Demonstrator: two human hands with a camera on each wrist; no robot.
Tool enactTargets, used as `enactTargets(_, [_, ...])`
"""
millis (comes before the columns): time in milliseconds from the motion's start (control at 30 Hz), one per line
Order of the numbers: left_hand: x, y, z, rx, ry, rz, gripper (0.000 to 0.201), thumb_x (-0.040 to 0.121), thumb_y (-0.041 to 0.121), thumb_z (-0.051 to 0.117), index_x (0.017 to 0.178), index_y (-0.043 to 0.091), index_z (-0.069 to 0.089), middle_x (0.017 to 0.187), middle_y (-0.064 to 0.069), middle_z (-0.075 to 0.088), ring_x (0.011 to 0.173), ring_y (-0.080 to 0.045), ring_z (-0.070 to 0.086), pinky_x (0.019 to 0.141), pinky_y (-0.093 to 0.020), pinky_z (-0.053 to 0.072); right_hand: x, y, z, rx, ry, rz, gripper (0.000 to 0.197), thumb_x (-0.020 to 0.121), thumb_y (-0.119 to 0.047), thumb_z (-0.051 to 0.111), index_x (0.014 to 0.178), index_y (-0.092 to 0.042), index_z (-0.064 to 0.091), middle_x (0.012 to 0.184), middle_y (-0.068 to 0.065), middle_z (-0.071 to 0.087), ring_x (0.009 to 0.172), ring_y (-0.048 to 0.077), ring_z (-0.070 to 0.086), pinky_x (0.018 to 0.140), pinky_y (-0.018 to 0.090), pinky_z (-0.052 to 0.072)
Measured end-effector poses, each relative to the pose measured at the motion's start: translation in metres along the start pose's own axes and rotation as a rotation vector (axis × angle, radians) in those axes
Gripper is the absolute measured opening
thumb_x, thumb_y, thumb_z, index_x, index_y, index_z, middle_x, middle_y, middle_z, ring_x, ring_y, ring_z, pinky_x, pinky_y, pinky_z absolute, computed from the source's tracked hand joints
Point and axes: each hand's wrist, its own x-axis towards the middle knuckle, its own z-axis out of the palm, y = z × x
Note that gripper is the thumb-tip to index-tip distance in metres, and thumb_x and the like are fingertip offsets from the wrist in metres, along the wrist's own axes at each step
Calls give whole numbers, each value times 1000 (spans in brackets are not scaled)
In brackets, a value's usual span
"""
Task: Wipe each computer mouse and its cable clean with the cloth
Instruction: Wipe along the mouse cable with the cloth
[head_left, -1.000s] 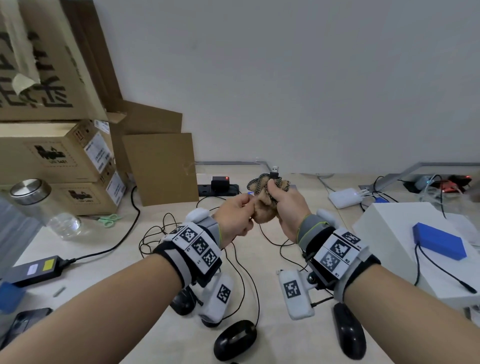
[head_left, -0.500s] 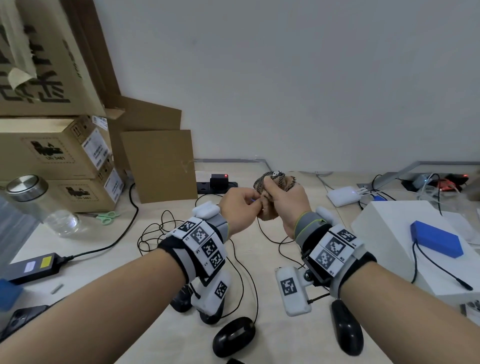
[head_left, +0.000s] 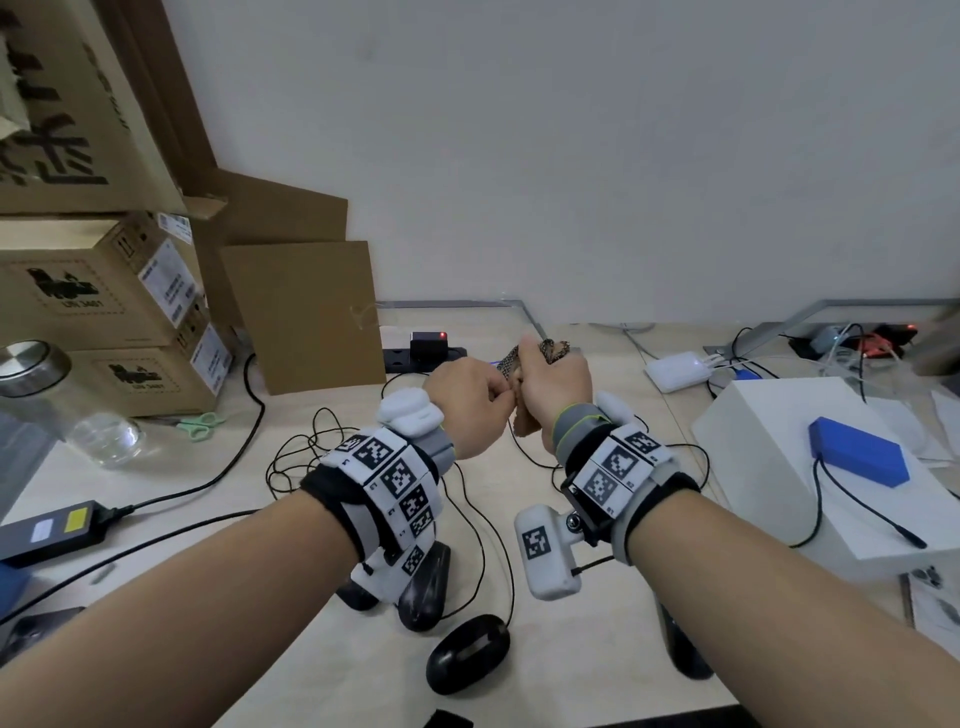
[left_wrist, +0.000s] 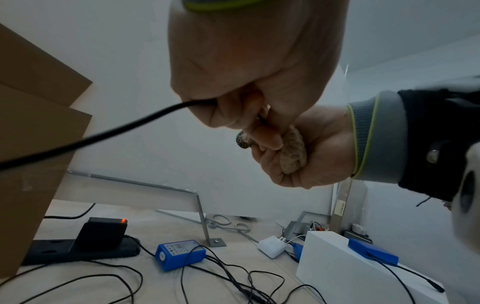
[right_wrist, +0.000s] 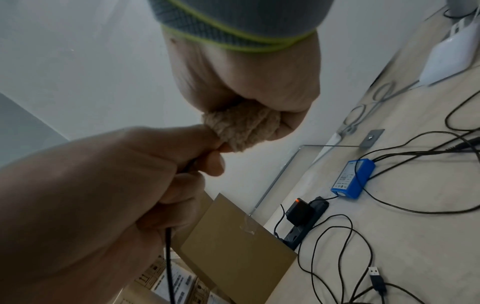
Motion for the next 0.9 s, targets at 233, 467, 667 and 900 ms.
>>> enactTargets(233, [-7, -31, -10, -6, -38, -2, 28, 90, 31, 64, 71, 12, 73, 66, 0, 68, 66, -21, 62, 60, -31, 48, 46, 36, 11, 123, 96, 165, 38, 62, -52, 59, 67, -15, 59, 74, 11, 72, 62, 27, 61, 78, 47, 58])
enactTargets(467, [-8, -67, -15, -624, -54, -356, 26, 97, 19, 51, 79, 16, 70, 53, 3, 54, 42, -8, 37, 42, -21, 27, 21, 35, 18, 539, -82, 362, 37, 96, -49, 50, 85, -15, 56, 67, 0, 59, 61, 14, 61, 68, 34, 55])
enactTargets(667, [-4, -73, -17, -963, -356, -421, 28, 103, 21, 43, 79, 14, 54, 53, -1, 33, 38, -7, 19, 38, -14, 12, -15, 34, 40, 528, -411, 151, 24, 97, -17, 50, 77, -5, 54, 66, 9, 53, 56, 18, 50, 49, 26, 43])
enactTargets(900, [-5, -79, -2, -749, -377, -332, 32, 98, 26, 53, 69, 16, 64, 52, 2, 38, 41, -10, 25, 39, -18, 16, -15, 35, 48, 262, -108, 179, 36, 93, -26, 63, 63, -10, 53, 47, 5, 53, 34, 18, 45, 39, 20, 34])
